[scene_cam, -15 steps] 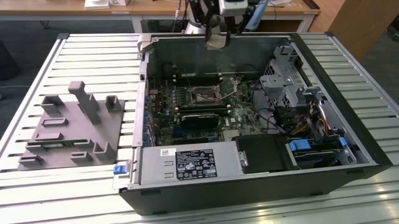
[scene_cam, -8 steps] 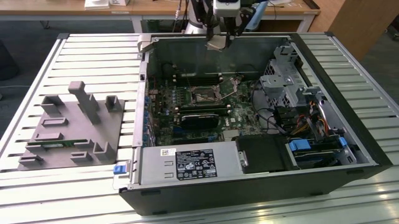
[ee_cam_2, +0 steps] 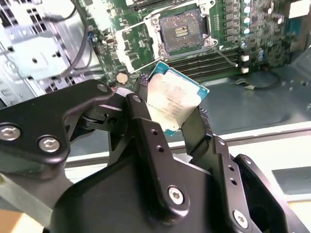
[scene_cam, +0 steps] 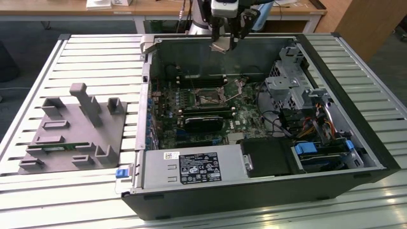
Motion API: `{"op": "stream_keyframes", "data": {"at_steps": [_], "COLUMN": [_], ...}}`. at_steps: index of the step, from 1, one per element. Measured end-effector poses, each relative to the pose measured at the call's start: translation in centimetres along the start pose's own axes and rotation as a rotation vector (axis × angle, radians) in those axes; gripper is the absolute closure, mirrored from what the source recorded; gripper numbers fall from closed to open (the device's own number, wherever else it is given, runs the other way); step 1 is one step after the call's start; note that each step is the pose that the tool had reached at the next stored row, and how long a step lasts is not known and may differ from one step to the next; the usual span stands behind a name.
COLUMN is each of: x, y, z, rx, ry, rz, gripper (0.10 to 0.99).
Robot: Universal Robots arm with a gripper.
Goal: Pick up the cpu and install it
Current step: 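Place the cpu into insertion slot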
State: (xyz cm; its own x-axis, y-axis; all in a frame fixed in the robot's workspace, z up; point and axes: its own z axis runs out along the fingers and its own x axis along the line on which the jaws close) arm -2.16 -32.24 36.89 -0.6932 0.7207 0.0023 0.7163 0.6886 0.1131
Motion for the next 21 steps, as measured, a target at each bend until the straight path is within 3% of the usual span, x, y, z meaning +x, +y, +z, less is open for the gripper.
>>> {"op": "stream_keyframes", "data": {"at_steps": [18,21], "x": [0.00,0.07], "y": [-0.03,-0.11], "z": [0.29,0.30], "rx": [-0.001,-0.001], "ry": [-0.0367,-0.0405], "rz": [0.322,0.356], "gripper": [0.557,0.557]}}
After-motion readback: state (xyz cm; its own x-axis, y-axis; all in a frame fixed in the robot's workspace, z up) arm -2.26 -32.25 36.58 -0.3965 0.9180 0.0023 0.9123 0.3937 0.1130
